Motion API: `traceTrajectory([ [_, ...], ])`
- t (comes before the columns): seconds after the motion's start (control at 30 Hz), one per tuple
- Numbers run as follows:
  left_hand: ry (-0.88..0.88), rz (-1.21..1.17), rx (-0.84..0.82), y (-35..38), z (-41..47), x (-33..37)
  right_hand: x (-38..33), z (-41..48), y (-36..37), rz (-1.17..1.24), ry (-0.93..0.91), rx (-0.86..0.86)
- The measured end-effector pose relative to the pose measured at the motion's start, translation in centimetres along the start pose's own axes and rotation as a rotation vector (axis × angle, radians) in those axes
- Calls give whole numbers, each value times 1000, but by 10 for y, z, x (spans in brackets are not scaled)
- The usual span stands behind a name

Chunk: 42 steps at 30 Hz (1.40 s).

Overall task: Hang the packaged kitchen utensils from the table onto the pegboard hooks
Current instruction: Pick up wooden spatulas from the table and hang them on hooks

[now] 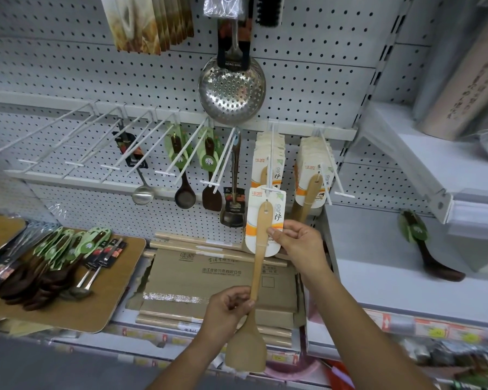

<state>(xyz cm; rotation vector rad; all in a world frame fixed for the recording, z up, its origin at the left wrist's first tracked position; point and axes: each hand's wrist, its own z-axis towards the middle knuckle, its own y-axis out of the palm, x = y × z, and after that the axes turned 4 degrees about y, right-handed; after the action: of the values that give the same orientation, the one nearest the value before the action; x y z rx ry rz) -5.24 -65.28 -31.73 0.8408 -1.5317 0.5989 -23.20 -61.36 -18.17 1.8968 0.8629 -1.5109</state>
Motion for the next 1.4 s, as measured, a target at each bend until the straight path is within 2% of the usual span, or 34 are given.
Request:
traceTrajectory([
  [0.63, -2, 16, 20, -5, -35, -8, 6, -49, 4, -34, -73, -6],
  [1.4, 57, 55, 8, 1, 45, 10, -13, 32, 15, -76, -45, 181],
])
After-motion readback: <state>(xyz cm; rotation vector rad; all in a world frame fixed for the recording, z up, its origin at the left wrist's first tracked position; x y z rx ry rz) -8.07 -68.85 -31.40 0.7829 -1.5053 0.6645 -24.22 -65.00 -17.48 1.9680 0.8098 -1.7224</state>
